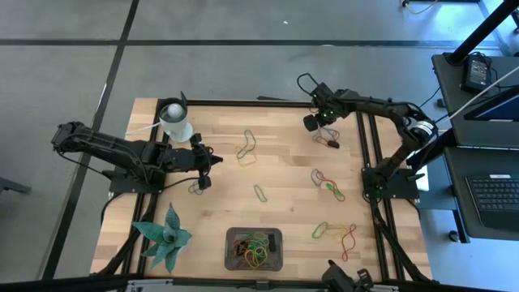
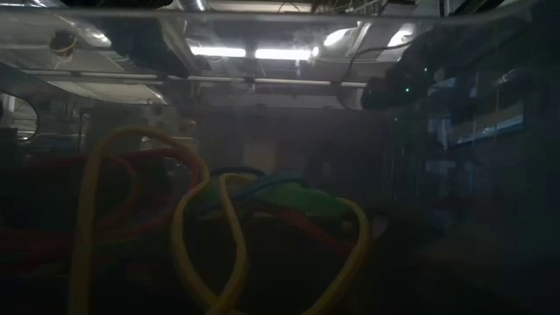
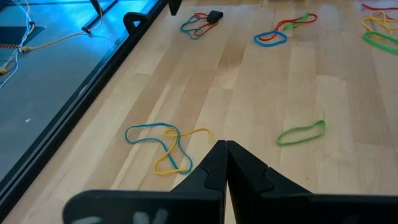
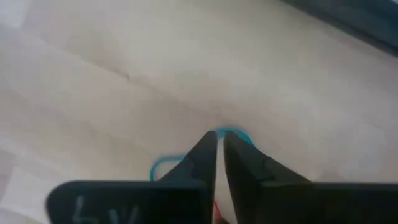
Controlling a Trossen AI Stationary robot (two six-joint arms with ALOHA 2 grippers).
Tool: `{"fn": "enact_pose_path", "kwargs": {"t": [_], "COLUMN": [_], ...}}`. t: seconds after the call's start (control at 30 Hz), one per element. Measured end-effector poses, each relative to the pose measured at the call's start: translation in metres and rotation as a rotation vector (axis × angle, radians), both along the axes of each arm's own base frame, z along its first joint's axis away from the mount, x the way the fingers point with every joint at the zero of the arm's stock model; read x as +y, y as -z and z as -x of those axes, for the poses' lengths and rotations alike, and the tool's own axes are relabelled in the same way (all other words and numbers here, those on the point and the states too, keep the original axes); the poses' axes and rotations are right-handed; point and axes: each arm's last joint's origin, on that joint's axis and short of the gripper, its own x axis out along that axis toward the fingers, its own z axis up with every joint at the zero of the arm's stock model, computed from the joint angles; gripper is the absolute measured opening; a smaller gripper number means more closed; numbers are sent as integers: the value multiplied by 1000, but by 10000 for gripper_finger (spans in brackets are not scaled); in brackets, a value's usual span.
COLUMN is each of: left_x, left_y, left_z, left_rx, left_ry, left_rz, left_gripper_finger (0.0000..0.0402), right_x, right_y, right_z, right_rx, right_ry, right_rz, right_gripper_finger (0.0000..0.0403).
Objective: Pick and place rubber bands into bin
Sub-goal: Put the blue rubber band into the black bin
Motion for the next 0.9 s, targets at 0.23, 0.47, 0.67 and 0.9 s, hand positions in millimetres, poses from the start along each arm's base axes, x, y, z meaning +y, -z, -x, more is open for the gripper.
{"fn": "enact_pose_path", "kwargs": {"t": [0.23, 0.47, 0.67, 0.9], "left_x": [0, 0, 0, 0], "left_y": [0, 0, 0, 0], "left_z": [0, 0, 0, 0], "left_rx": [0, 0, 1, 3], "left_ry": [0, 0, -3, -2], "left_rz": [0, 0, -2, -2], "left_gripper_finger": [4, 4, 4, 4], "right_x": [-6, -8, -8, -2], "right_y": [32, 46, 53, 57], "right_z": [-5, -7, -8, -13], "right_rx": [76, 110, 126, 136], "right_ry": [1, 4, 29, 9], "right_rz": [-76, -106, -129, -139], "right_gripper_finger": [123, 214, 245, 136]}}
